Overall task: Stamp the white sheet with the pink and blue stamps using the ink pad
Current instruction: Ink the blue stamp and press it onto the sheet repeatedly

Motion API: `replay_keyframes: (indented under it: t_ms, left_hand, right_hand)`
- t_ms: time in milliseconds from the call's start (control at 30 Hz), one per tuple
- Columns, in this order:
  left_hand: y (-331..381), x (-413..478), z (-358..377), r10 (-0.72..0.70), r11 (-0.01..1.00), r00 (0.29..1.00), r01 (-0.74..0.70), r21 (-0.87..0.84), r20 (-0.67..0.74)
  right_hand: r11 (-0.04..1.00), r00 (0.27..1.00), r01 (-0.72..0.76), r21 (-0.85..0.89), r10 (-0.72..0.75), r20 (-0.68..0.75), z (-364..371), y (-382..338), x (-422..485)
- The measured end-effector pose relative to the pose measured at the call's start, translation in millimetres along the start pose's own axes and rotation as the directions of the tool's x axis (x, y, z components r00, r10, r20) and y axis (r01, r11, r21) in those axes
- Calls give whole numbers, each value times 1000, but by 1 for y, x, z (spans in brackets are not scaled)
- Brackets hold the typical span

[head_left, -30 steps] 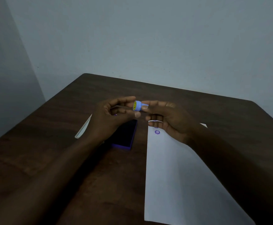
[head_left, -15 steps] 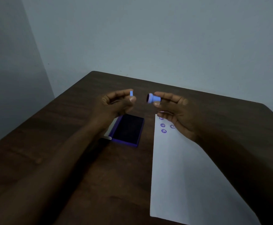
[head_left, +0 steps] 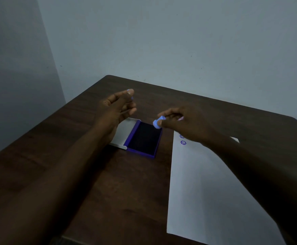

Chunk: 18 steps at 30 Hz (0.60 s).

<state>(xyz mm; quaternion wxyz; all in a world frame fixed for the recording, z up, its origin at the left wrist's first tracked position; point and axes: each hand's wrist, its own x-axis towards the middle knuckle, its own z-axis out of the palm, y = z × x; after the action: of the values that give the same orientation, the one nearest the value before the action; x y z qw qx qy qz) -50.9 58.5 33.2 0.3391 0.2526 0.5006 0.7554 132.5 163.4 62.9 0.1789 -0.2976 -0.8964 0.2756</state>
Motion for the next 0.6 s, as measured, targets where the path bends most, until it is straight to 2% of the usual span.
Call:
replay_keyframes:
  t_ms: [67, 133, 333, 600]
  left_hand:
    - [-1, 1, -1, 2, 1000, 1000, -2, -6, 1]
    - [-2, 2, -1, 6, 1000, 1000, -6, -13, 2]
    - [-4, 3, 0, 14, 1000, 1000, -14, -17, -6]
    - [-4, 2, -1, 23, 999, 1000, -23, -23, 9]
  right_hand:
    - [990, 997, 47, -130, -40, 59, 9, -4, 4]
    - [979, 993, 88, -186, -71, 94, 16, -8, 5]
    - [956, 981, 140, -259, -98, 169, 31, -13, 5]
    - [947, 968, 114, -301, -38, 248, 33, -21, 9]
